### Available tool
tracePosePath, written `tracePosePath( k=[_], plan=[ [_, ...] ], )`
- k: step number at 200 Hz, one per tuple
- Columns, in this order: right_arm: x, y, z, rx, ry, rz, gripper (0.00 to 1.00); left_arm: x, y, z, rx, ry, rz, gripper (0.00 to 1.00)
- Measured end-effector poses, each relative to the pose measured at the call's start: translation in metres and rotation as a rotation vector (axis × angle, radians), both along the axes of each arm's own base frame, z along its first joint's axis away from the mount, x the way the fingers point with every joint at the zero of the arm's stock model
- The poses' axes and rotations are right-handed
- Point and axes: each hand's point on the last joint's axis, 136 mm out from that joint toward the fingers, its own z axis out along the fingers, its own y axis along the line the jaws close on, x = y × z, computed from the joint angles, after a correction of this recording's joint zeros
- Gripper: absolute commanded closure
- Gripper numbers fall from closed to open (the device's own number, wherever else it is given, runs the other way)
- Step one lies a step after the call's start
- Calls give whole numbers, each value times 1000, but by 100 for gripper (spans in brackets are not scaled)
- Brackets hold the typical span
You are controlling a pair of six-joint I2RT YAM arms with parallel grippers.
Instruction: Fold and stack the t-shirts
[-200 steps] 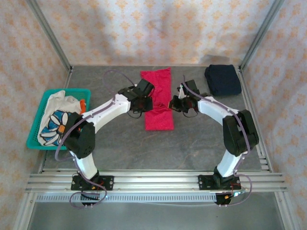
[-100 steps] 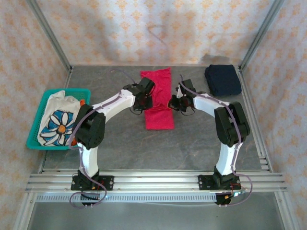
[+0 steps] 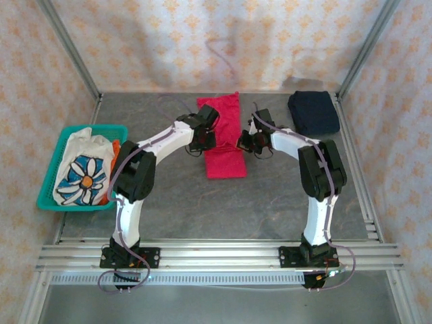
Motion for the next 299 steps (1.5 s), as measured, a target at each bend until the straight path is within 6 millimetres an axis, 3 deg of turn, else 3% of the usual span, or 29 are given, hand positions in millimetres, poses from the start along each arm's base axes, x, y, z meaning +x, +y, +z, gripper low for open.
tracePosePath(
  k=[13, 31, 54, 90, 121, 153, 174, 202, 228, 257, 299],
  plan=[
    [0, 0, -4, -2, 8, 0, 88, 2, 1, -2, 2, 1, 3, 97],
    [1, -1, -3, -3, 4, -2, 73, 3, 1, -6, 8, 11, 0, 68],
    [4, -5, 0, -14, -12, -8, 58, 5, 0, -10, 11, 18, -4, 45],
    [4, -10, 37, -3, -98, -19, 51, 5, 1, -4, 10, 11, 7, 23],
    [-1, -8, 73, 19, -186, -16, 51, -2, 13, 31, 13, -63, 31, 4],
    [-10, 18, 74, 27, -207, 36, 51, -23, 38, 91, 6, -199, 83, 0],
    [-20, 47, 59, 27, -184, 98, 51, -43, 55, 107, 4, -250, 112, 0],
    [-27, 85, 29, 25, -129, 162, 52, -78, 74, 92, 2, -244, 137, 0],
    [-19, 104, 11, 48, -95, 165, 52, -105, 88, 70, 9, -211, 157, 0],
    [-4, 110, 3, 58, -84, 146, 52, -119, 96, 60, 6, -202, 173, 0],
    [30, 95, 19, 59, -135, 84, 52, -116, 94, 62, -13, -225, 180, 0]
  ],
)
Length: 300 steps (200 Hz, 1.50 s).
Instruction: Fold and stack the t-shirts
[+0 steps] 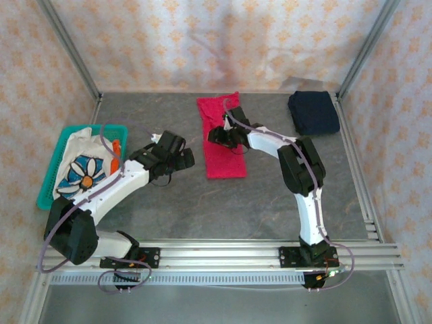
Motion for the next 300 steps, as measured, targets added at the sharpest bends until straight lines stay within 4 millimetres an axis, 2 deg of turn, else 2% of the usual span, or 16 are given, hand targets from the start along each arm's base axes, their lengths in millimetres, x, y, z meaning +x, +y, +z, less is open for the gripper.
tracePosePath(
  k=[32, 51, 67, 86, 122, 142, 156, 185, 198, 225, 267, 300],
  plan=[
    [28, -27, 15, 16, -32, -68, 52, 5, -4, -2, -13, -11, -2, 0],
    [33, -42, 15, -10, -40, -99, 52, 8, -9, -8, -27, 0, -11, 0],
    [25, -54, 14, -52, -40, -111, 52, 10, -14, -12, -40, 7, -21, 0],
    [11, -70, 11, -113, -33, -116, 57, 12, -18, -12, -59, -2, -31, 0],
    [-4, -92, -6, -200, 3, -106, 57, 16, -30, -8, -87, -26, -60, 0],
    [-6, -95, -9, -218, 11, -97, 58, 14, -40, -11, -88, -23, -88, 0],
    [-6, -95, -13, -222, 14, -92, 62, 13, -45, -13, -85, -20, -105, 0],
    [-8, -94, -31, -239, 49, -72, 65, 11, -52, -14, -84, -21, -125, 0],
    [-10, -95, -37, -248, 64, -64, 73, 11, -53, -13, -85, -23, -129, 0],
    [-13, -95, -42, -253, 78, -54, 100, 10, -55, -13, -84, -25, -134, 0],
    [-13, -96, -38, -254, 72, -62, 100, 9, -57, -13, -84, -26, -140, 0],
    [-19, -105, -20, -257, 33, -100, 100, 11, -58, -17, -81, -20, -139, 0]
  ],
)
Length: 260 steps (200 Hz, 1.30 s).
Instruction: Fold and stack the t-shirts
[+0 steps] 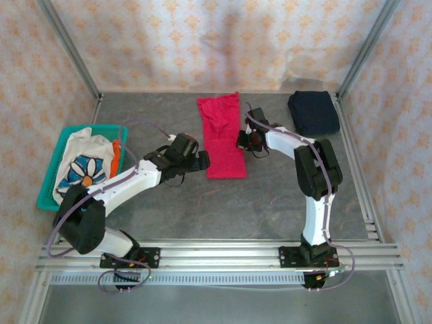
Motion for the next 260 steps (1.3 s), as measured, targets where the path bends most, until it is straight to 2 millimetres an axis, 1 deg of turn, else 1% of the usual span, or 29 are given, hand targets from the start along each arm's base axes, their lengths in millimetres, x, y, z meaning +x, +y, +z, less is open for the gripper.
tracePosePath(
  k=[16, 36, 57, 75, 81, 86, 101, 115, 126, 130, 144, 164, 175, 190, 202, 224, 233, 260],
  plan=[
    [-2, -4, 9, 1, -24, -18, 100, 0, 0, -4, 6, 9, 0, 0],
    [1, -4, 12, 1, -38, -23, 100, 1, -2, -9, 10, 17, -3, 0],
    [0, -3, 5, 2, -26, -20, 100, 1, -5, -14, 14, 25, -10, 0],
    [-1, -1, -7, 6, 1, -15, 99, 1, -7, -19, 16, 33, -10, 0],
    [-1, 0, -11, 6, 10, -13, 96, 1, -7, -19, 15, 36, -8, 0],
    [-2, 0, -13, 7, 17, -13, 91, 1, -7, -20, 16, 37, -7, 0],
    [-2, 0, -18, 7, 27, -15, 73, 2, -8, -22, 14, 38, -5, 1],
    [-2, 0, -17, 7, 26, -15, 58, 4, -10, -24, 6, 39, -2, 6],
    [-1, 0, -15, 6, 21, -22, 49, 5, -13, -30, -2, 55, 4, 13],
    [-1, -1, -15, 1, 16, -16, 48, 5, -14, -31, -4, 61, 2, 16],
    [0, -3, -9, -5, 0, -25, 47, 7, -21, -40, -15, 83, 4, 28],
    [-4, -9, 7, -10, -34, -38, 47, 11, -34, -51, -29, 113, 1, 46],
    [-5, -11, 17, -7, -54, -41, 47, 16, -40, -55, -33, 121, 5, 52],
    [-8, -12, 25, 0, -73, -43, 47, 23, -47, -58, -29, 125, 2, 55],
    [-9, -13, 27, 5, -79, -46, 46, 32, -52, -57, -22, 120, 5, 58],
    [-15, -15, 21, 0, -67, -46, 46, 52, -60, -54, -19, 95, 14, 61],
    [-17, -16, 17, -4, -58, -46, 46, 57, -62, -54, -18, 93, 16, 61],
    [-21, -18, 13, -10, -47, -45, 46, 69, -64, -63, -11, 103, 23, 62]
  ],
)
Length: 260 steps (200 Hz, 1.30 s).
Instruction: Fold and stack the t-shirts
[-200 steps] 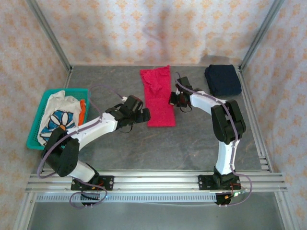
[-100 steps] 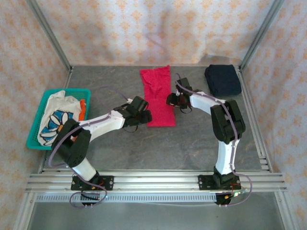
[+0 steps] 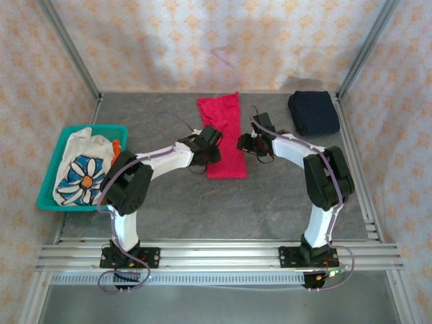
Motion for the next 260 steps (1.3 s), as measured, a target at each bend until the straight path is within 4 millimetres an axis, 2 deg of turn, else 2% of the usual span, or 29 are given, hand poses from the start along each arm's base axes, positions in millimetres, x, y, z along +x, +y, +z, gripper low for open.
tracePosePath(
  k=[33, 69, 111, 160, 173, 214, 230, 260],
  plan=[
    [0, -1, 10, 3, -23, -4, 46, -1, 3, -25, 28, 49, 12, 72],
    [0, -3, 27, 11, -60, -8, 46, -2, 4, -31, 28, 65, 27, 100],
    [-4, -5, 28, 9, -60, -9, 46, -4, 6, -27, 29, 62, 29, 100],
    [-18, -10, 11, -5, -16, -8, 46, -11, 18, 4, 18, 4, 53, 100],
    [-21, -10, 8, -3, -4, -4, 46, -10, 18, 5, 16, 2, 55, 81],
    [-34, -7, 4, 28, 26, 11, 46, -14, 23, -9, 40, 40, 67, 39],
    [-43, -7, 3, 48, 43, 14, 46, -16, 27, -9, 64, 44, 70, 31],
    [-66, -3, -4, 117, 95, 18, 46, -30, 33, -6, 55, 46, 72, 31]
  ],
)
